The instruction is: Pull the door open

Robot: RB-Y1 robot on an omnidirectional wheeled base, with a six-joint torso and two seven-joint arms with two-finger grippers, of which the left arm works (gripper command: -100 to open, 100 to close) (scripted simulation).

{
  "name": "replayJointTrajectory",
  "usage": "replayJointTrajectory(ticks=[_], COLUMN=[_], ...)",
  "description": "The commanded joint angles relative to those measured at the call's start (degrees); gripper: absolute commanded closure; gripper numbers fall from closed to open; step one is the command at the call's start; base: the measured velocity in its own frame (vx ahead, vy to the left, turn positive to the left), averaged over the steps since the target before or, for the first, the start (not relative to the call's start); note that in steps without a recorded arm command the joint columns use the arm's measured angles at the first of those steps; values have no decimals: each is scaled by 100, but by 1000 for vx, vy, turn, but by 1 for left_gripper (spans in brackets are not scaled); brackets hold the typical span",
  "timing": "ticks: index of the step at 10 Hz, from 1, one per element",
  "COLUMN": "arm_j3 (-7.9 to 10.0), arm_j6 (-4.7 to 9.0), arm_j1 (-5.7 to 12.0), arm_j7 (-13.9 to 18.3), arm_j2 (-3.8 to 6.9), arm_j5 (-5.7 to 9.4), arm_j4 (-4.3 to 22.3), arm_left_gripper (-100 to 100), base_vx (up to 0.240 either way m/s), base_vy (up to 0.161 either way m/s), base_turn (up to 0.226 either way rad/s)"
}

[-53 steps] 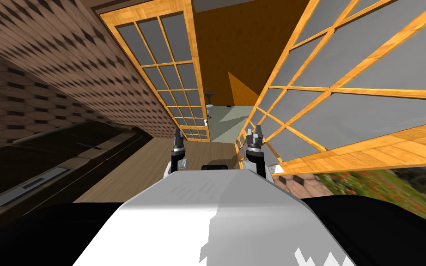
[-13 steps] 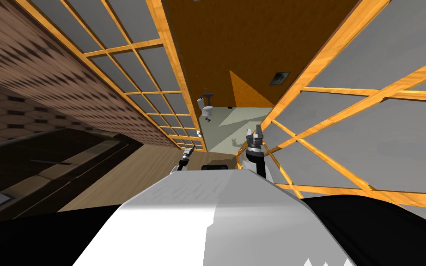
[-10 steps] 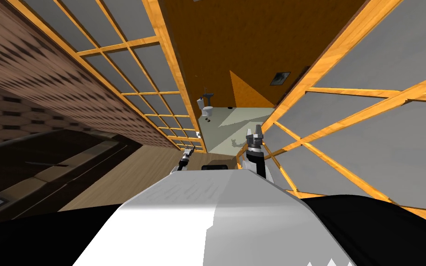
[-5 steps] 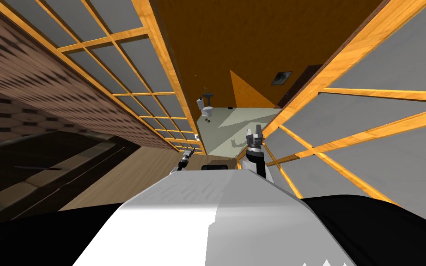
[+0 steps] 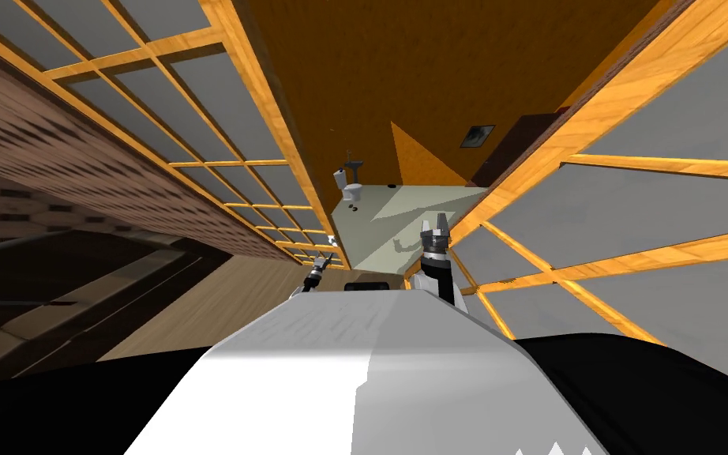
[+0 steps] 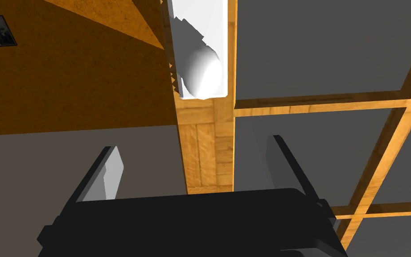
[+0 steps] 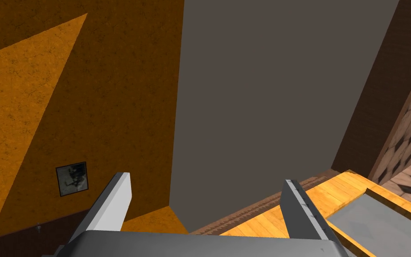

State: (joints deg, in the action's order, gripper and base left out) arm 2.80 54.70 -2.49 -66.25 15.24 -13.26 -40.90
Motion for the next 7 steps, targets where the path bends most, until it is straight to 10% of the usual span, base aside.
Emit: replayJointTrajectory(ticks=[1, 7], arm_j3=[74, 263], arm_j6=[27, 44], arm_j1=[-6, -55], arm_j7=[11, 52], arm_j2=[4, 20], arm_j5=[-12, -48], arm_j4=[43, 64], arm_left_gripper=[-100, -100], base_vx=[231, 170], base_vy=[-99, -19], base_turn=[-78, -53])
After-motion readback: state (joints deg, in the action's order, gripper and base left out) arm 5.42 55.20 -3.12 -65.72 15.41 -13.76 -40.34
